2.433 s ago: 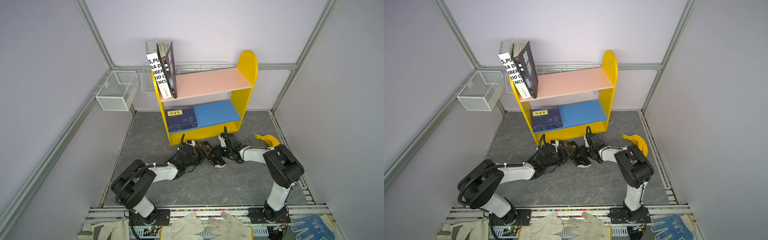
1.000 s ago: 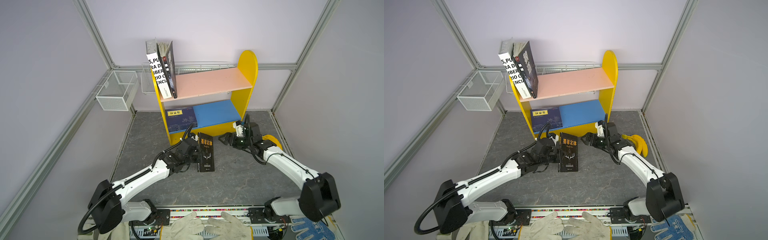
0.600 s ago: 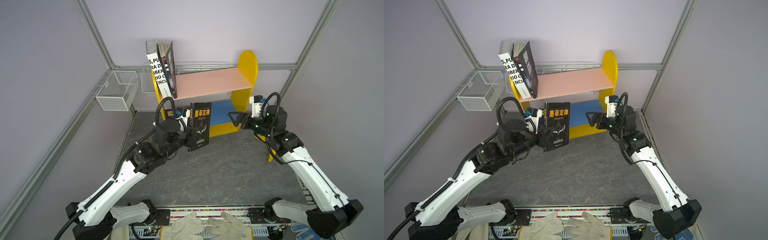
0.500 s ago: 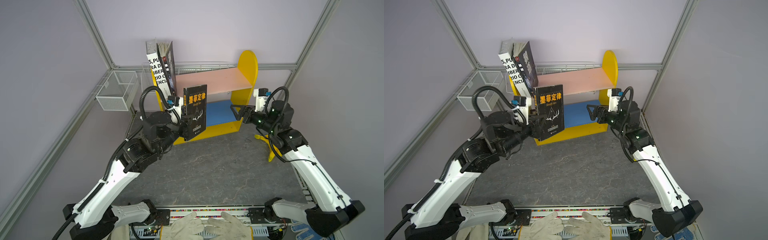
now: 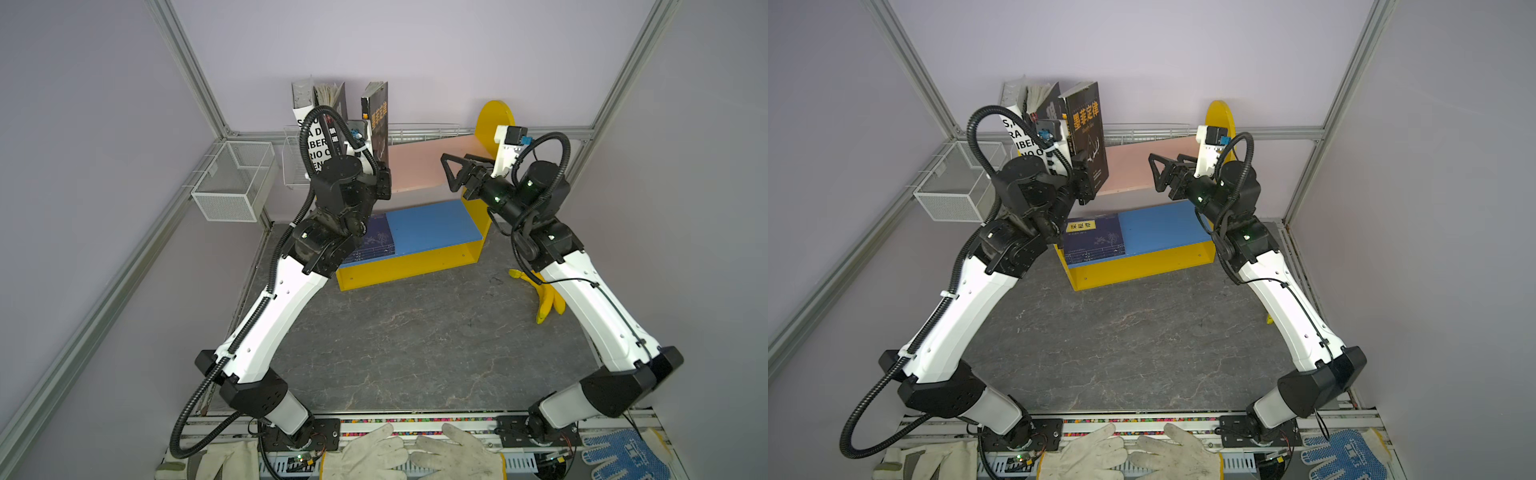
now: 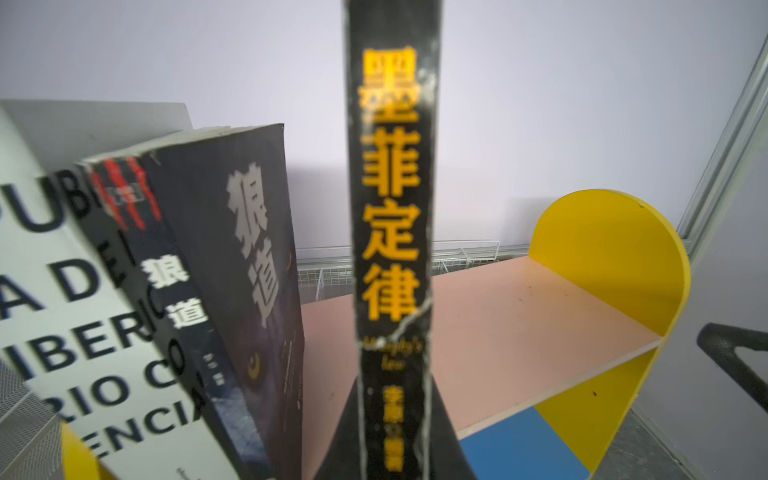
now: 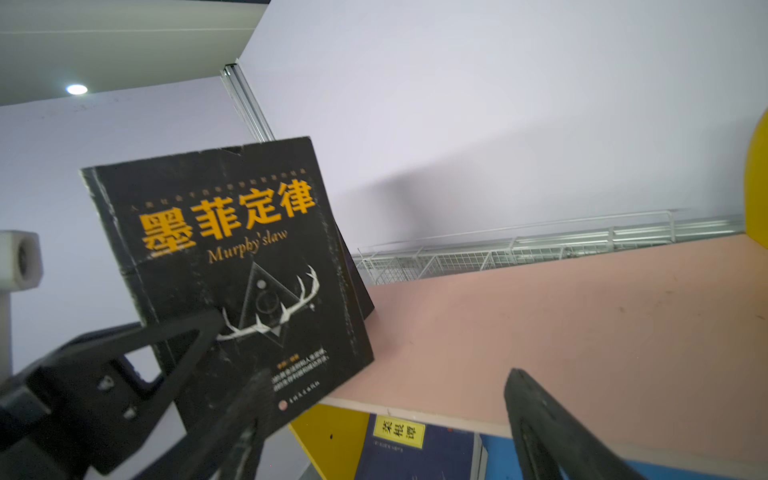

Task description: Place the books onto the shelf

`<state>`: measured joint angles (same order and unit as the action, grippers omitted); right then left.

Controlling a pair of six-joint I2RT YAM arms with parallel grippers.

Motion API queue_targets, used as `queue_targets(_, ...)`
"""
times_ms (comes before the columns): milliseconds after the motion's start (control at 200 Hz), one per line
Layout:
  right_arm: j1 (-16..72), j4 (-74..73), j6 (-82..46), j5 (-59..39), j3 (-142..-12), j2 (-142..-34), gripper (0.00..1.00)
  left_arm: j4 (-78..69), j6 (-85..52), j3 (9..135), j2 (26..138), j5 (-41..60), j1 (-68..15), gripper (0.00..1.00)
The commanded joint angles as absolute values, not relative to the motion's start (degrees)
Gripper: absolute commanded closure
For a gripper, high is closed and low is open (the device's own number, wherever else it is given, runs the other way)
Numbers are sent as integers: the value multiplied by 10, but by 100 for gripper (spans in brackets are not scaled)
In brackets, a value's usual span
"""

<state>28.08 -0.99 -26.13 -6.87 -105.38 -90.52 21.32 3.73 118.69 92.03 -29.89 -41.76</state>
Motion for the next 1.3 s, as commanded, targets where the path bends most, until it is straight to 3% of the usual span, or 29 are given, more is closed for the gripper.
queue_targets(0,293,-37,-269,-55,-1102,-964,10,87,70,1196,919,-322,-402,100)
queue_targets(535,343,-1,-296,-54,-1275,-1159,4,-156,17,967,888,-292,-332,100)
queue_targets(1295,373,45,-287,-79,-1367,-1228,2,-193,70,981,939,-333,-331,100)
